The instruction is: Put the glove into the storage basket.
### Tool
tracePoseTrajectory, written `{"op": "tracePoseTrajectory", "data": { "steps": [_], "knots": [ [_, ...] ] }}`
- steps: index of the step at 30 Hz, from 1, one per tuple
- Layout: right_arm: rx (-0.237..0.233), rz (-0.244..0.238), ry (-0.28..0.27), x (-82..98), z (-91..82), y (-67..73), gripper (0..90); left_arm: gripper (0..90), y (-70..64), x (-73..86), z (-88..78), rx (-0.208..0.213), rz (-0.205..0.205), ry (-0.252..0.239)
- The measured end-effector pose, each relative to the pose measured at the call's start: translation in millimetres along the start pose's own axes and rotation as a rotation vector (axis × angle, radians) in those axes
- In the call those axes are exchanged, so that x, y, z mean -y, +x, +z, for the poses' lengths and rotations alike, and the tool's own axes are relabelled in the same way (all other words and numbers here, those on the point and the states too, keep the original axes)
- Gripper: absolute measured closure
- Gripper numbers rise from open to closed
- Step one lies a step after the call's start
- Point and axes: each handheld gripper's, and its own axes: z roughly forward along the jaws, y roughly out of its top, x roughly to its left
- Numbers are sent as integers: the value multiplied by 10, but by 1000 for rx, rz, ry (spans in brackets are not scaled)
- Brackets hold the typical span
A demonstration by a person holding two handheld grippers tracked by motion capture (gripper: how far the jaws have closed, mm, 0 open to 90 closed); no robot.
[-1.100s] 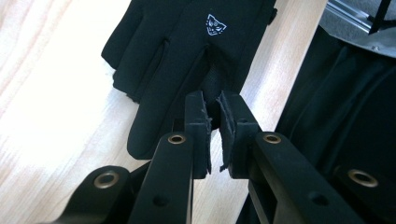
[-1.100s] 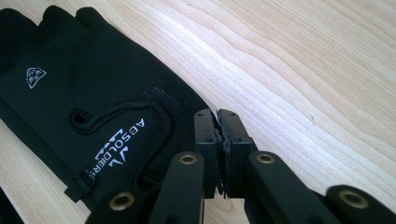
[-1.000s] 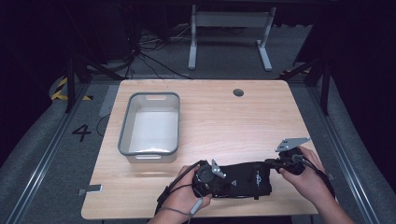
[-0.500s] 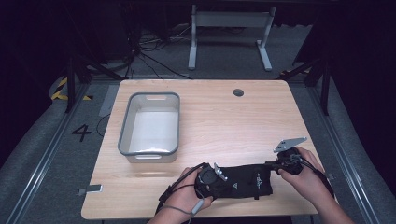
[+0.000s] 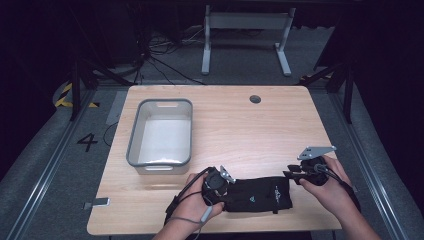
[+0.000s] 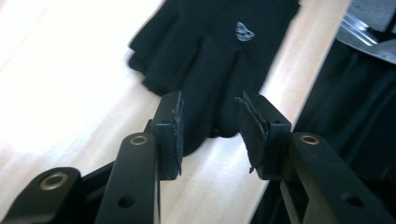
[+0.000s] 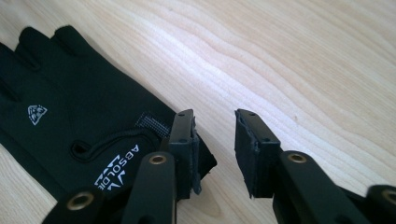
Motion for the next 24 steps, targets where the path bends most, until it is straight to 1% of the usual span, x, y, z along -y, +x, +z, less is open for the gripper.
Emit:
{"op": "tracePoseTrajectory", "data": {
  "steps": [5, 11, 19, 22, 24],
  "knots": [
    [4, 7, -9, 8, -49, -36, 692, 591, 34, -16, -16, -4, -11, -37],
    [3, 34, -17, 34, -101, -92, 691, 577, 39, -48, -17, 5, -5, -54],
    [1, 73, -14, 70, -117, -177, 677, 540, 33, -135, -23, 11, 20, -63],
    [-3, 84, -12, 85, -122, -213, 668, 532, 26, -195, -7, 20, 47, -64],
    [-4, 93, -15, 92, -130, -229, 663, 527, 16, -227, 9, 30, 51, -69]
  ]
}}
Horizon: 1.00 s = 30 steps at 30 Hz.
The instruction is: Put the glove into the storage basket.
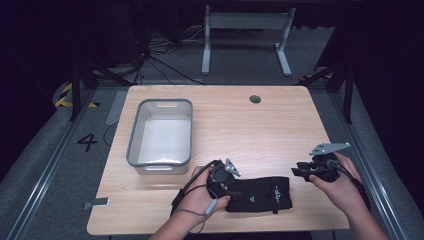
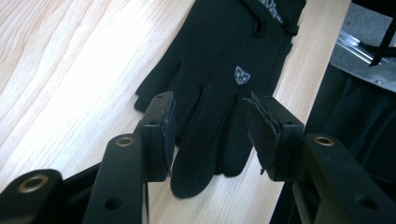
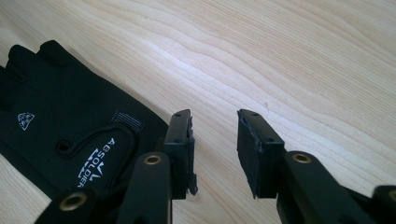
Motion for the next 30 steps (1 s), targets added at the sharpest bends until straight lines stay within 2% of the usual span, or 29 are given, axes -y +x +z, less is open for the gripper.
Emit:
{"op": "tracePoseTrajectory", "data": {
  "steps": [2, 5, 8, 11, 13, 15, 18, 21, 23, 30],
  "knots": [
    [1, 9, -2, 6, -16, -23, 662, 522, -9, -38, 22, 10, 14, 4],
    [3, 25, -8, 12, -49, -57, 664, 521, -16, -111, 65, 27, 26, -17],
    [-4, 41, -12, 20, -75, -81, 678, 498, -11, -192, 162, 56, 44, -21],
    [-5, 52, -16, 25, -90, -98, 676, 439, 15, -255, 298, 119, 70, -29],
    [-9, 60, -17, 30, -99, -114, 673, 427, 16, -291, 367, 102, 100, -25],
    [-11, 64, -20, 39, -103, -131, 673, 406, 11, -317, 414, 105, 113, -38],
    [-9, 70, -19, 47, -105, -137, 672, 391, 8, -351, 500, 114, 127, -31],
    [-23, 78, -17, 48, -107, -122, 673, 389, -6, -367, 592, 112, 161, -29],
    [-26, 78, -17, 45, -113, -114, 673, 395, -2, -365, 643, 134, 155, -30],
    [-25, 84, -21, 46, -123, -107, 666, 366, 15, -376, 799, 121, 162, -10]
  ]
}}
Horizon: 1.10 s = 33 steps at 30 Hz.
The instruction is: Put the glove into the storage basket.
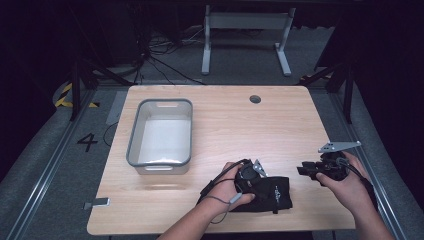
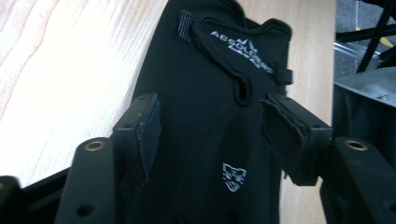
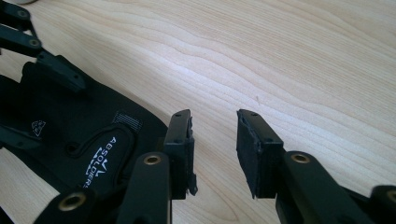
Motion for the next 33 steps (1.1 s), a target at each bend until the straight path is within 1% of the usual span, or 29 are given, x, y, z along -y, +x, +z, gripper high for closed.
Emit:
{"op": "tracePoseTrajectory", "data": {
  "steps": [3, 6, 10, 12, 15, 18, 20, 21, 25, 28, 33],
  "knots": [
    [-8, -5, 1, 0, -9, 9, 666, 374, 11, 8, 40, -16, 2, -18],
    [-8, -16, -8, -12, -33, 31, 665, 370, 16, 12, 77, -28, -8, -1],
    [-9, -16, -16, -16, -48, 45, 661, 349, 6, 11, 134, -46, 27, 29],
    [-7, -16, -12, -14, -45, 43, 662, 340, -1, 16, 154, -51, 33, 35],
    [-9, -15, -9, -13, -38, 38, 662, 323, -2, 25, 183, -47, 50, 39],
    [-18, -11, -15, -14, -48, 31, 662, 324, -36, 23, 201, -70, 70, 56],
    [-12, -8, -24, -17, -77, 25, 662, 323, -66, 20, 226, -91, 95, 67],
    [-14, -7, -28, -18, -88, 22, 662, 323, -69, 19, 231, -93, 100, 70],
    [-11, -4, -32, -18, -101, 21, 659, 323, -72, 24, 241, -97, 109, 73],
    [-12, -6, -28, -18, -82, 23, 657, 323, -90, 26, 250, -110, 113, 77],
    [-15, -5, -27, -18, -69, 25, 651, 334, -76, 31, 251, -104, 115, 77]
  ]
}}
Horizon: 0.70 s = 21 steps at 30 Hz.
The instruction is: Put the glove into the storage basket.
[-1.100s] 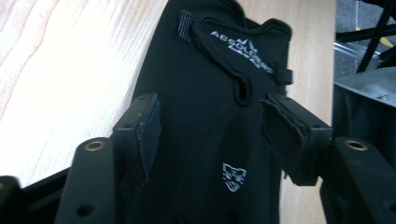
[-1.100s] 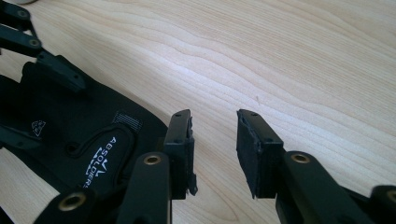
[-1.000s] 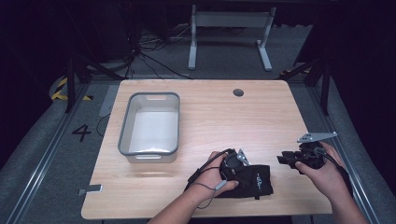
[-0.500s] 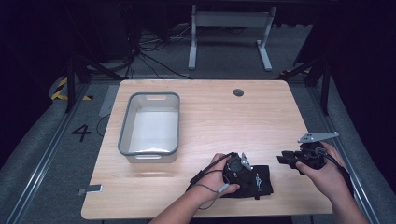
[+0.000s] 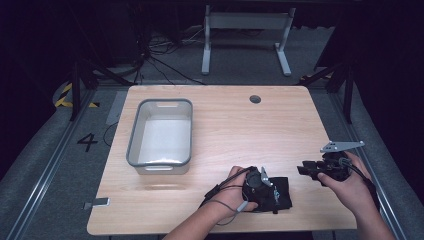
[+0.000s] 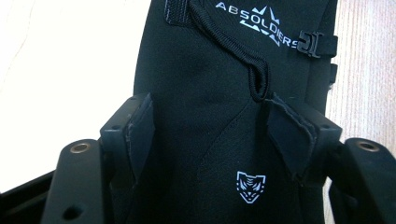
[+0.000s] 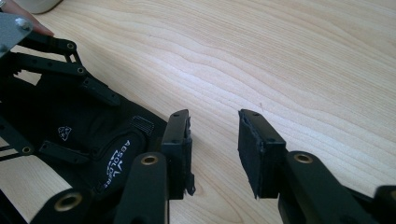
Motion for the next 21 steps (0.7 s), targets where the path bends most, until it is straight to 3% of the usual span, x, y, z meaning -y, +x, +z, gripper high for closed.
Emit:
{"op": "tracePoseTrajectory", "data": {
  "steps": [7, 13, 18, 21],
  "knots": [
    [-2, 7, -3, 0, 0, -1, 654, 422, 6, -26, -9, -21, -7, 16],
    [3, 9, 0, 4, 13, -11, 650, 633, 71, -7, -35, -35, -43, -6],
    [4, 21, 6, 14, 30, -59, 655, 671, 116, -18, -74, -5, -106, -5],
    [0, 30, 1, 4, 38, -77, 652, 671, 115, -69, -114, -3, -94, 10]
  ]
}}
